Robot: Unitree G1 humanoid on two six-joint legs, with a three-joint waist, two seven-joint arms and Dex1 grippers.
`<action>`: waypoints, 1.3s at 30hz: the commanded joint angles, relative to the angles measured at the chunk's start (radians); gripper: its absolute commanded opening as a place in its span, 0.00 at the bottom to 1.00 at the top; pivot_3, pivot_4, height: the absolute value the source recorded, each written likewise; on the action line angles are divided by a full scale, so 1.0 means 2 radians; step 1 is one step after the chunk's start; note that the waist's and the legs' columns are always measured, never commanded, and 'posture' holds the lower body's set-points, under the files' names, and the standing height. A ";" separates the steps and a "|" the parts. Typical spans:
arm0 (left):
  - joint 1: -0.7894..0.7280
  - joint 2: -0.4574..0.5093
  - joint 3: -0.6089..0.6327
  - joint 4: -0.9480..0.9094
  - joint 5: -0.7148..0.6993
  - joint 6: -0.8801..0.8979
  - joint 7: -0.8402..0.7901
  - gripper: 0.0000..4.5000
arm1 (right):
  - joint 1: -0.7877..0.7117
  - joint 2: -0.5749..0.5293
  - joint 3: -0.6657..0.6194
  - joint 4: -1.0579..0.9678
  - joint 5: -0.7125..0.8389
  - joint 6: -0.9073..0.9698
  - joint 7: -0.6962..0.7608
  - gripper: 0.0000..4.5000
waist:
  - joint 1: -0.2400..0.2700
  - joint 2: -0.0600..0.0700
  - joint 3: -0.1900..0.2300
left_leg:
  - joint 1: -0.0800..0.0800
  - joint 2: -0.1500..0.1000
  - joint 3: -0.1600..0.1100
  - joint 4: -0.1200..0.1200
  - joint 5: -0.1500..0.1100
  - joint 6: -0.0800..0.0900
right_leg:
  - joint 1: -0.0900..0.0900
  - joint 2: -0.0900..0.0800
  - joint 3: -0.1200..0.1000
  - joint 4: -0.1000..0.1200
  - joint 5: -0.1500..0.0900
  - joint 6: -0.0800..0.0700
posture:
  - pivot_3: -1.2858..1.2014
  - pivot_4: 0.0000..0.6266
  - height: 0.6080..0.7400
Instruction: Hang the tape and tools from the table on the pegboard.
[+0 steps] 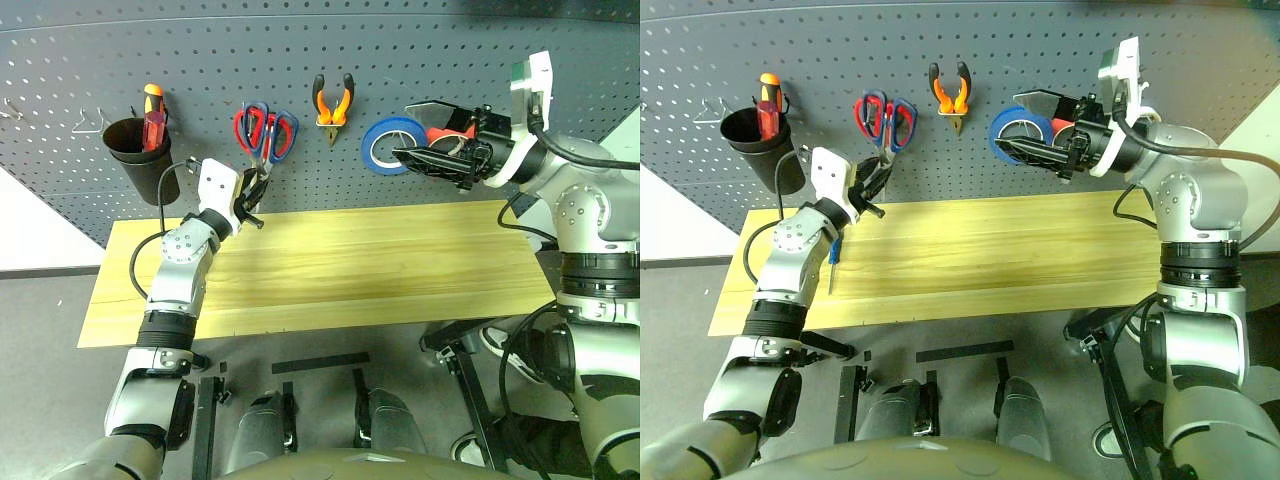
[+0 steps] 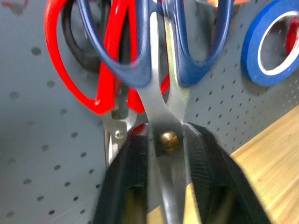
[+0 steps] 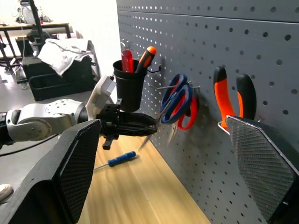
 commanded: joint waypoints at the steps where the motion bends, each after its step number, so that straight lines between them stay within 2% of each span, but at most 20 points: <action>1: -0.008 0.004 0.008 -0.009 -0.001 -0.004 0.006 0.56 | -0.001 -0.006 -0.010 -0.021 0.001 -0.013 -0.005 1.00 | 0.000 0.000 0.000 | 0.000 0.000 0.000 0.000 0.000 0.000 | 0.000 0.000 0.000 0.000 0.000 0.000 | 0.49 0.18 0.99; 7: 0.038 0.007 0.020 -0.090 -0.015 0.002 0.011 0.99 | 0.013 -0.008 -0.011 -0.037 0.006 -0.009 -0.005 1.00 | 0.000 0.000 0.000 | 0.000 0.000 0.000 0.000 0.000 0.000 | 0.000 0.000 0.000 0.000 0.000 0.000 | 0.49 0.18 0.99; 12: 0.119 0.014 0.037 -0.179 -0.037 0.016 0.010 0.99 | 0.027 -0.008 -0.006 -0.056 0.013 0.006 -0.003 1.00 | 0.000 0.000 -0.001 | 0.001 0.000 0.000 0.000 0.000 0.000 | 0.000 0.000 0.000 0.000 0.000 0.000 | 0.50 0.19 0.99; 16: 0.178 0.026 0.059 -0.237 -0.048 0.106 0.038 0.99 | 0.045 0.006 0.016 -0.090 0.030 0.038 0.001 1.00 | 0.001 0.000 -0.001 | 0.002 0.000 0.000 0.000 0.000 0.000 | 0.001 0.000 0.001 0.000 0.000 0.000 | 0.51 0.21 0.99; 19: 0.189 0.039 0.073 -0.256 -0.042 0.169 0.065 0.99 | 0.049 0.027 0.044 -0.090 0.023 0.043 0.002 1.00 | 0.004 0.000 -0.001 | 0.003 0.000 0.000 0.000 0.000 0.000 | 0.003 0.000 0.001 0.000 0.000 0.000 | 0.52 0.23 0.99; 23: 0.174 0.063 0.065 -0.249 -0.031 0.278 0.086 0.99 | 0.036 0.052 0.082 -0.058 -0.004 0.027 0.004 1.00 | 0.006 0.000 -0.001 | 0.007 0.000 -0.001 0.000 0.000 0.000 | 0.007 0.000 0.001 0.000 0.000 0.000 | 0.53 0.25 0.99; 27: 0.146 0.068 0.067 -0.214 -0.037 0.347 0.095 0.99 | 0.015 0.082 0.111 -0.007 -0.038 0.000 -0.001 1.00 | 0.008 0.000 -0.001 | 0.007 0.000 -0.001 0.000 0.000 0.000 | 0.007 0.000 0.001 0.000 0.000 0.000 | 0.54 0.27 0.99; 31: 0.105 0.070 0.071 -0.171 -0.037 0.408 0.106 0.99 | 0.005 0.107 0.133 0.027 -0.059 -0.021 0.011 1.00 | 0.008 0.000 -0.001 | 0.007 0.000 -0.001 -0.001 0.000 0.000 | 0.007 0.001 0.001 0.000 0.000 0.000 | 0.55 0.33 0.99; 39: 0.038 0.069 0.053 -0.067 -0.009 0.426 0.130 0.99 | -0.039 0.134 0.135 0.103 -0.085 -0.042 0.020 1.00 | 0.016 0.002 0.010 | 0.008 0.000 -0.001 -0.001 0.000 0.000 | 0.007 0.001 0.001 0.000 0.000 0.000 | 0.56 0.45 0.99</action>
